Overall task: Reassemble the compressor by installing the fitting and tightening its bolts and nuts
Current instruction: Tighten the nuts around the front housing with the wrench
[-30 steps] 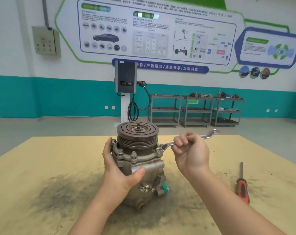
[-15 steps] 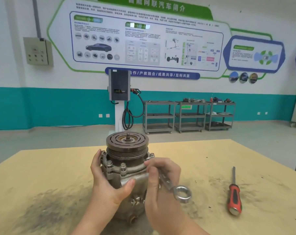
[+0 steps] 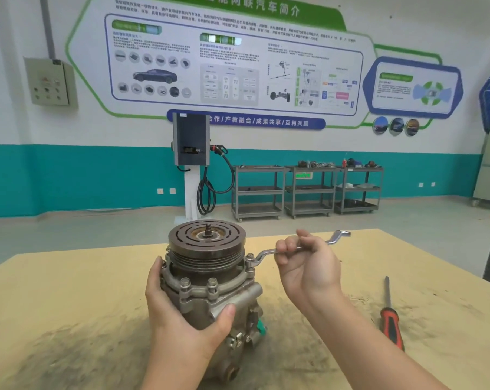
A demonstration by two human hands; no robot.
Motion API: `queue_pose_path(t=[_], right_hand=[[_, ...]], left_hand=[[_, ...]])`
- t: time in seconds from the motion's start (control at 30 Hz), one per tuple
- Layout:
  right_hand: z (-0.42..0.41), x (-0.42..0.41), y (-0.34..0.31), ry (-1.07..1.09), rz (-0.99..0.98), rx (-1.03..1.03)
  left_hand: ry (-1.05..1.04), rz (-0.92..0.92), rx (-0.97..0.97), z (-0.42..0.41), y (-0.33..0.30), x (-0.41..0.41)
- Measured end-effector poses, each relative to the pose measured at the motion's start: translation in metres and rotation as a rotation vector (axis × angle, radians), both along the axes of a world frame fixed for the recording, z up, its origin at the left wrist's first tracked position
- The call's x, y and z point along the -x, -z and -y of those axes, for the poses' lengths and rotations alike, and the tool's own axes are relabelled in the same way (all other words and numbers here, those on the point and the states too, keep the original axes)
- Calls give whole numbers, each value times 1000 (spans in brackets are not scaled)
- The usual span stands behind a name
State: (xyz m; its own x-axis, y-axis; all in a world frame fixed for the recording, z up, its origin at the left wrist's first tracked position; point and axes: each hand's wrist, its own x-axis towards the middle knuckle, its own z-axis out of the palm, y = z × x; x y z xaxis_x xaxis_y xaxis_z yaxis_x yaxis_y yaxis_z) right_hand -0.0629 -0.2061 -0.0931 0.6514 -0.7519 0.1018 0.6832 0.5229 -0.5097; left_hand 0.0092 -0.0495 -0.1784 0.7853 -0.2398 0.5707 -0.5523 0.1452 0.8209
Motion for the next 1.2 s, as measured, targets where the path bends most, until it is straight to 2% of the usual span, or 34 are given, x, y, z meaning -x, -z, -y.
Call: queue_pose_path(t=[0.17, 0.27, 0.4, 0.47, 0.57, 0.67, 0.7, 0.73, 0.77, 0.83, 0.93, 1.03, 1.07, 1.13, 1.2], right_hand=[[7, -12, -5, -215, -31, -2], [10, -14, -7, -246, -42, 62], [0, -5, 4, -82, 16, 66], [-8, 4, 12, 41, 45, 145], [-33, 19, 27, 267, 117, 419], [-61, 28, 45, 549, 38, 1010], [-67, 29, 46, 558, 13, 1167], [-71, 30, 42, 546, 11, 1226], [-70, 30, 35, 561, 39, 1186], [-61, 31, 17, 569, 128, 905], [-43, 32, -5, 316, 220, 436], [-33, 29, -2, 109, 178, 253], [-33, 29, 0, 82, 170, 226], [-31, 29, 4, 65, 166, 202], [-29, 29, 5, 45, 164, 216]], left_hand=[[1, -3, -1, -1, -4, -2], [1, 9, -2, -1, -7, 1], [10, -15, 3, -4, -11, 5], [24, -26, -21, -5, -10, 4], [34, -20, -44, -6, -10, 6], [6, -24, -51, -6, -13, 9], [-12, -28, -45, -5, -13, 12], [-44, -26, -39, -3, -13, 16], [-93, -16, -31, -1, -13, 21], [-198, 8, -12, 5, -16, 36], [-364, 106, -16, 10, -20, 50], [-474, 223, -28, -1, -22, 28], [-420, 165, 0, -7, -26, 19], [-187, -20, 23, -18, -29, 0], [28, -127, -23, -26, -28, -13]])
